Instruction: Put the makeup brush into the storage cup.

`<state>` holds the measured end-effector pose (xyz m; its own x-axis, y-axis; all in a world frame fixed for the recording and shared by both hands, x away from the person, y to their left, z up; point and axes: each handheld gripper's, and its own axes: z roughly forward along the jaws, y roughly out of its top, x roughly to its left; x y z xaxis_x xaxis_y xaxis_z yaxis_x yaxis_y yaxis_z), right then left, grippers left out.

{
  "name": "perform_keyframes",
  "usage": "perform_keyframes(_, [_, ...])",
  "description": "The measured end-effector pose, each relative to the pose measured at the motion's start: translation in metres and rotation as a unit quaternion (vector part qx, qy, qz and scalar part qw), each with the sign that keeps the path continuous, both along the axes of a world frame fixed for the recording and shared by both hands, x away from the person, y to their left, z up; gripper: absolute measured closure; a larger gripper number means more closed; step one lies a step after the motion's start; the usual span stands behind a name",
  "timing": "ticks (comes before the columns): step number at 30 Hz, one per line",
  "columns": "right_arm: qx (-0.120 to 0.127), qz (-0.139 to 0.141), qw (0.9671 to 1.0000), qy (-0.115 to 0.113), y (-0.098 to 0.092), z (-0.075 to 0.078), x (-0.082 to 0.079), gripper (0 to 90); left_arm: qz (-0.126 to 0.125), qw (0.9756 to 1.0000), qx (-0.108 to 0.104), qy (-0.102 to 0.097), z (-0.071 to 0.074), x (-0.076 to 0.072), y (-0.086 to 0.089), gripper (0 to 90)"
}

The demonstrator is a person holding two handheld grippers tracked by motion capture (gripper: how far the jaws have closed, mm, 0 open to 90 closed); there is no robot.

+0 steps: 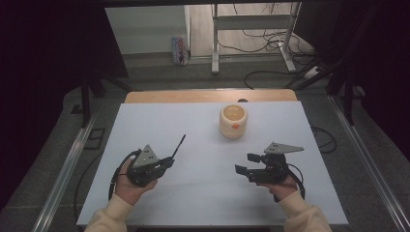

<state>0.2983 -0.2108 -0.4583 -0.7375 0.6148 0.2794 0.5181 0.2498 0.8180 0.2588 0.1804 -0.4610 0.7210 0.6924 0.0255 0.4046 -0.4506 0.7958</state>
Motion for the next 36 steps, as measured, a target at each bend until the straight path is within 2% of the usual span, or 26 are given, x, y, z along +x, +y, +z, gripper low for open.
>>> perform_keyframes(5, [-0.008,0.008,0.9999,-0.003,0.009,-0.001,0.0,26.5,-0.001,0.9999,-0.01,0.0,0.0,0.0,0.0,85.6])
perform_keyframes(11, [0.03,0.025,0.9992,0.014,0.032,0.0,0.003,28.8,-0.006,0.9998,-0.019,0.004,0.0,0.001,-0.004,85.6])
perform_keyframes(18, [0.039,0.037,0.9984,0.018,0.053,-0.003,0.004,29.4,-0.019,0.9997,-0.016,0.009,-0.003,0.001,-0.011,85.6])
perform_keyframes(25, [0.055,0.041,0.9975,0.016,0.069,-0.004,0.007,34.1,-0.025,0.9995,-0.014,0.01,-0.004,0.002,-0.019,85.6])
perform_keyframes(27, [0.051,0.046,0.9975,0.018,0.073,-0.004,0.008,34.4,-0.029,0.9994,-0.014,0.013,-0.004,0.003,-0.023,85.6])
perform_keyframes(36, [0.074,0.052,0.9956,0.026,0.085,-0.005,0.013,37.8,-0.046,0.9985,-0.012,0.026,-0.01,0.005,-0.042,85.5])
